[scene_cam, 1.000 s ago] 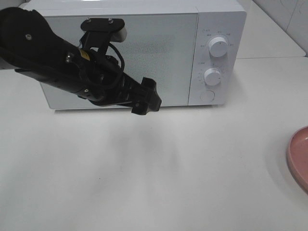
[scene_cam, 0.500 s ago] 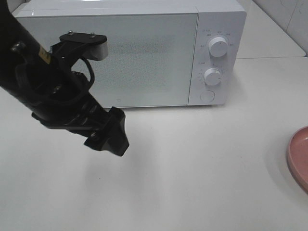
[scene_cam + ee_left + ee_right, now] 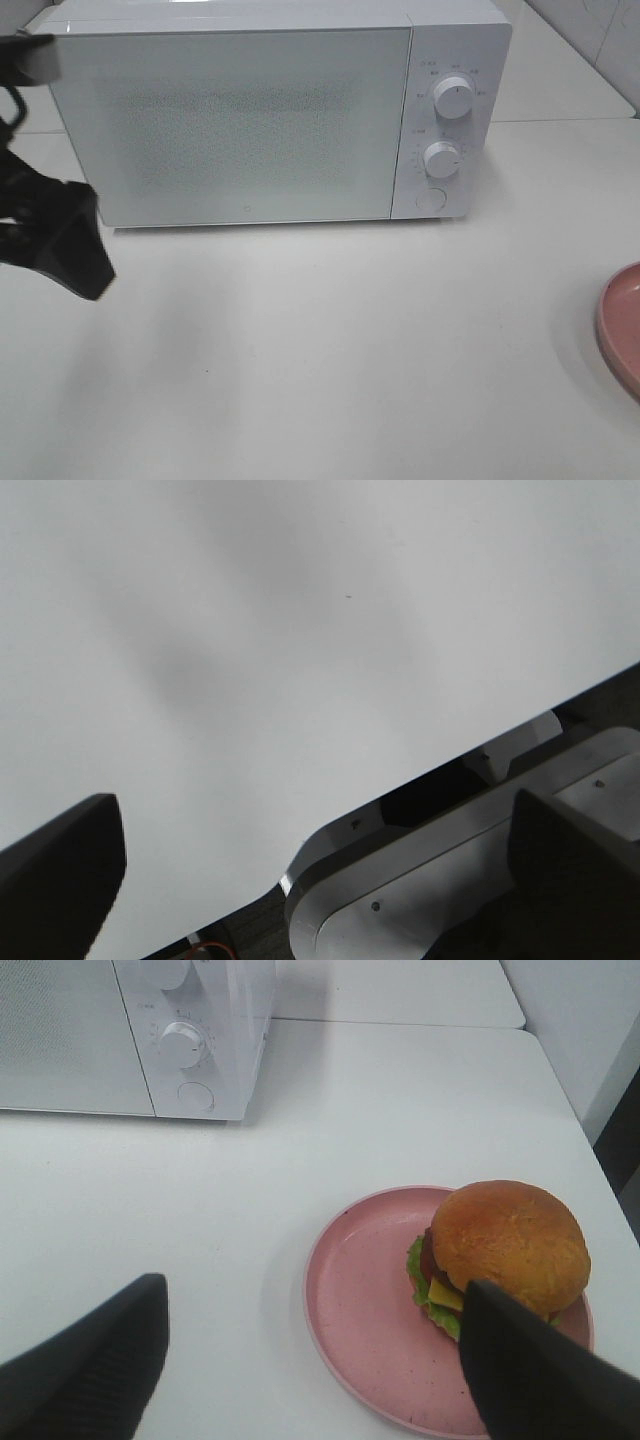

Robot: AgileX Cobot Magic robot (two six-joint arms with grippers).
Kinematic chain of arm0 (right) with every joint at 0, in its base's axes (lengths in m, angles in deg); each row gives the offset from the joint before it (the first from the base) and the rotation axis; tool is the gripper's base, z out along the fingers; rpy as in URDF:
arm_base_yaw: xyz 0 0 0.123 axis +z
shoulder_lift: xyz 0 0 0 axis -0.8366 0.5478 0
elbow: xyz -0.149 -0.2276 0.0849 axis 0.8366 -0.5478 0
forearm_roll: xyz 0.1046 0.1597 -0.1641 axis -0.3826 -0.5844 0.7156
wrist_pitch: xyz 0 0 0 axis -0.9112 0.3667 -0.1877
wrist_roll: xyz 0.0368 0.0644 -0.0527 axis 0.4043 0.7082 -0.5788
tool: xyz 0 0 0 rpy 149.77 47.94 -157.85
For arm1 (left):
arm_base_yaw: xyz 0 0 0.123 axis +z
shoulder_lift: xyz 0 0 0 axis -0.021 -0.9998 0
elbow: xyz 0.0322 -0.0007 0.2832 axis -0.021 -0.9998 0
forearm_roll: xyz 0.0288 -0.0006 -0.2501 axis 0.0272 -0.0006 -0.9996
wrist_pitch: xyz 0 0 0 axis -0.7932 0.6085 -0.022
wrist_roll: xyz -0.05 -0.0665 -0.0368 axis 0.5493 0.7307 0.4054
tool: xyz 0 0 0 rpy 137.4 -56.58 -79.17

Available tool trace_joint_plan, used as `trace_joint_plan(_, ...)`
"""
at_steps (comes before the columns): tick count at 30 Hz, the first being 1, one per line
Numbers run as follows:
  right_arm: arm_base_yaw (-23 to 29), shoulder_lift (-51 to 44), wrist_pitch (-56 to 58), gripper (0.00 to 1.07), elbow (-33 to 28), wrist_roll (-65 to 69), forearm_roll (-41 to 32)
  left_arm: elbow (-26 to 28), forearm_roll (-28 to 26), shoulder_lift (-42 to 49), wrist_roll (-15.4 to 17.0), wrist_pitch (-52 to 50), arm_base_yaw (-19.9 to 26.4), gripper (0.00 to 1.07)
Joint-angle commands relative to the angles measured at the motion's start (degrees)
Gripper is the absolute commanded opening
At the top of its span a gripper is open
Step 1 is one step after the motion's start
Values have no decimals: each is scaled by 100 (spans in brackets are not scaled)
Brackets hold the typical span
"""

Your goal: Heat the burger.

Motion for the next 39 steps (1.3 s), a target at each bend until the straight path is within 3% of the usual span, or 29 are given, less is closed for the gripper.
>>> trace_joint_plan(1, -11, -155, -34, 76, -6, -74, 0, 0, 52, 453, -126, 395, 911, 96)
trace_joint_plan(2, -11, -155, -34, 76, -6, -74, 0, 0, 52, 453, -126, 395, 911, 96)
trace_joint_plan(3, -11, -155, -34, 76, -6, -74, 0, 0, 63, 653, -166, 556, 1329, 96)
trace_joint_plan(5, -11, -155, -34, 76, -6, -74, 0, 0, 97, 751, -166, 653, 1553, 96)
trace_joint_plan(7, -11, -155, -34, 76, -6, -74, 0, 0, 149, 1037, -115, 848, 2126, 96)
trace_joint_plan(12, -11, -155, -34, 76, -6, -74, 0, -74, 149, 1650, -69, 980, 2613, 96)
trace_joint_plan(16, -11, -155, -34, 76, -6, -74, 0, -350, 229, 2149, -11, 928, 2664, 96)
trace_joint_plan(22, -11, -155, -34, 76, -6, -74, 0, -1409, 458, 3524, 138, 670, 2664, 96)
trace_joint_plan(33, -11, -155, -34, 76, -6, -74, 0, -2727, 659, 5420, 160, 258, 2664, 96)
trace_joint_plan(34, -11, -155, -34, 76, -6, -74, 0, -2733, 665, 5741, 160, -160, 2664, 96)
trace_joint_plan(39, -11, -155, -34, 76, -6, -74, 0, -2871, 808, 6457, 172, -178, 2664, 96)
